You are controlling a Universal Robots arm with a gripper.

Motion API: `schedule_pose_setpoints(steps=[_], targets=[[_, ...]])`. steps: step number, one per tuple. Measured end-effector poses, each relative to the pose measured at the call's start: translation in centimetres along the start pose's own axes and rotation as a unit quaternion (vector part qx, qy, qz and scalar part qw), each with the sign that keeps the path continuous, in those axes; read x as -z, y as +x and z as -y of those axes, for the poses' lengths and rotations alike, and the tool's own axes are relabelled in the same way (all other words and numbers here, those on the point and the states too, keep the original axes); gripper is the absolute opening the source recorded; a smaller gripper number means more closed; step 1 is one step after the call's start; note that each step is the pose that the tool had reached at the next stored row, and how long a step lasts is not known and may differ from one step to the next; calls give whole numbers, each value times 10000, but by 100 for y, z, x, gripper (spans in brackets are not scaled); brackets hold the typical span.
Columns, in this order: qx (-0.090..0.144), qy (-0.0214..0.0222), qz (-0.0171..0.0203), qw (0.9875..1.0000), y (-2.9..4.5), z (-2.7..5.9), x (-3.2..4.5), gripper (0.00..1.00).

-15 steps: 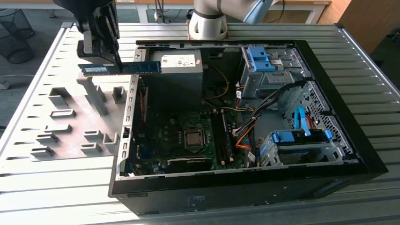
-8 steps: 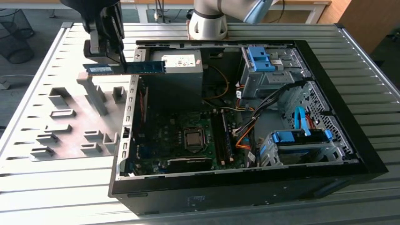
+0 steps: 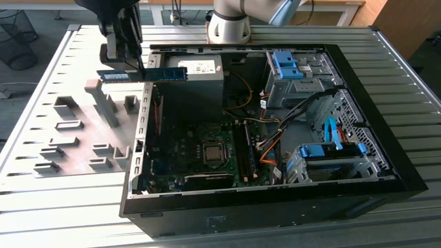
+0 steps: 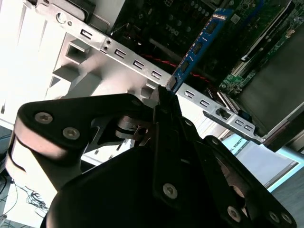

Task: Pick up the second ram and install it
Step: 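Pick up the second ram and move it above second insertion slot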

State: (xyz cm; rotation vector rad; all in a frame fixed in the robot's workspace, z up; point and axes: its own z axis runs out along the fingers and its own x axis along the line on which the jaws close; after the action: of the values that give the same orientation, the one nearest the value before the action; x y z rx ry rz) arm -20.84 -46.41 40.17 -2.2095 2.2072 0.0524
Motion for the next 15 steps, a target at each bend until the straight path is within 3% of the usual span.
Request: schedule_pose_setpoints(steps=[15], targets=[[0,0,0,10000,0,169,2,14]])
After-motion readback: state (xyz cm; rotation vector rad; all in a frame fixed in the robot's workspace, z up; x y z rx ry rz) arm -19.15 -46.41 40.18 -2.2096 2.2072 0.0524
